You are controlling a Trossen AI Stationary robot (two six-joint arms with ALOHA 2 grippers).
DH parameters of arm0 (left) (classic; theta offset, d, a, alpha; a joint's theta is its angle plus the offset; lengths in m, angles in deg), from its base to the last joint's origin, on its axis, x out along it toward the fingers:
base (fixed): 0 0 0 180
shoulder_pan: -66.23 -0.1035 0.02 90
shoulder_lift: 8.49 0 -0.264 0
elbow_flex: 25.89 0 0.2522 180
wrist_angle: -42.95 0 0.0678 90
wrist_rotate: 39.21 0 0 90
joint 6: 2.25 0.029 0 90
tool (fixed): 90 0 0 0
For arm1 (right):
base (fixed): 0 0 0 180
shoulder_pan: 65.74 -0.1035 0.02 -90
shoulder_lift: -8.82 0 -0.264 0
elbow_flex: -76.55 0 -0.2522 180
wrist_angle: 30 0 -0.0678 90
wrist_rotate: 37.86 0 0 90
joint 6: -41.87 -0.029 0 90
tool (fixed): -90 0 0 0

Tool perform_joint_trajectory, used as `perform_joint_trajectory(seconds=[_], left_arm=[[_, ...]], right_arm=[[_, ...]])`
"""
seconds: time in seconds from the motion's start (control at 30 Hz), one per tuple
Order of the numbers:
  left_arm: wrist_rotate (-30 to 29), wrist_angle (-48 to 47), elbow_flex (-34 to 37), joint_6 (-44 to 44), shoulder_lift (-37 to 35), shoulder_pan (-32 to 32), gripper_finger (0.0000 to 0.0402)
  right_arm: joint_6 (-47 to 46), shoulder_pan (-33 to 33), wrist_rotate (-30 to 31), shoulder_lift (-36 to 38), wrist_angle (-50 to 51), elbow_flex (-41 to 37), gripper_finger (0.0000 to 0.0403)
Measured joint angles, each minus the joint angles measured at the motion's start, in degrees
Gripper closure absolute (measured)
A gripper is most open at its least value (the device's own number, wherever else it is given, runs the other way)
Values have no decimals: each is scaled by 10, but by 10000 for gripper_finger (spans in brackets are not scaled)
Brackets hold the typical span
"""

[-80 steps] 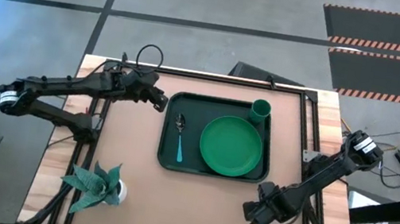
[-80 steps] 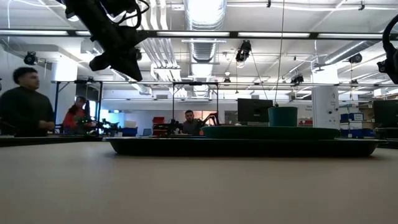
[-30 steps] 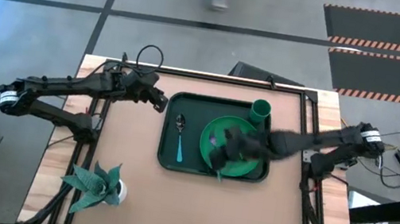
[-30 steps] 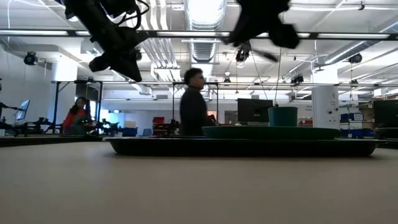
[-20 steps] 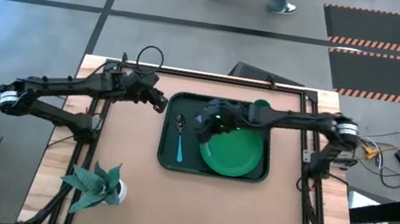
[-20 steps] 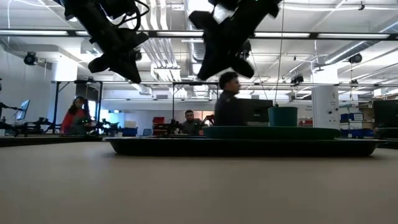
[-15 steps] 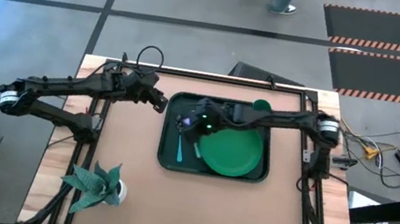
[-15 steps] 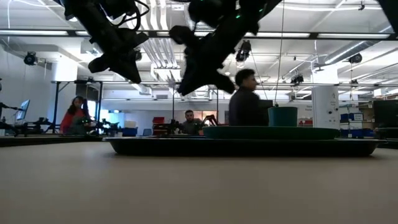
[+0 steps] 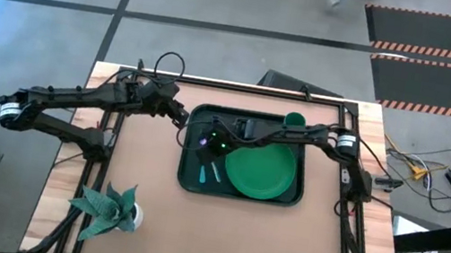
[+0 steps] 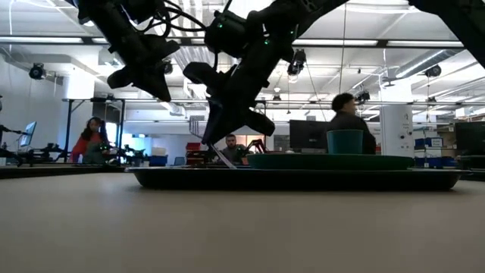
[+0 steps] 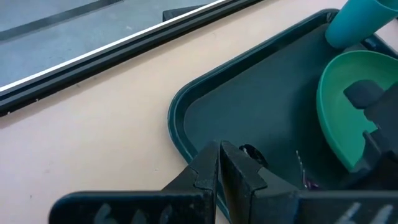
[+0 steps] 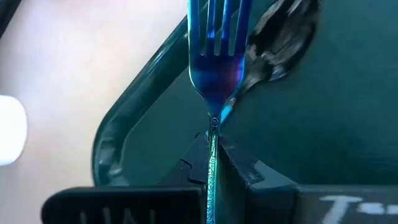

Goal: Pick and place plate/cup/fork/spoon on tray
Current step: Put the blue fork on the dark green tray to the left of the green plate

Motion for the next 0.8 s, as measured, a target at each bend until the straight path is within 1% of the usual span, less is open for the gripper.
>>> perform_joint_trajectory(seconds=[0.1, 0.17, 0.4, 0.47, 0.6, 0.8], left_arm=[[0, 0, 0, 2, 0, 0, 402], [0, 0, 0, 22, 0, 0, 402], [6, 1, 0, 115, 0, 0, 402], [24, 0, 0, 135, 0, -1, 402], [81, 1, 0, 164, 0, 0, 402], [87, 0, 0, 185, 0, 0, 402]], right_arm=[[0, 3, 10, 11, 3, -5, 394], [-16, 3, 41, 18, 4, -7, 394], [-129, -5, 130, 15, 10, -8, 394], [-162, -13, 135, 8, 10, -9, 394], [-208, -29, 140, -2, 13, -12, 394], [-236, -38, 160, -2, 13, -18, 394]])
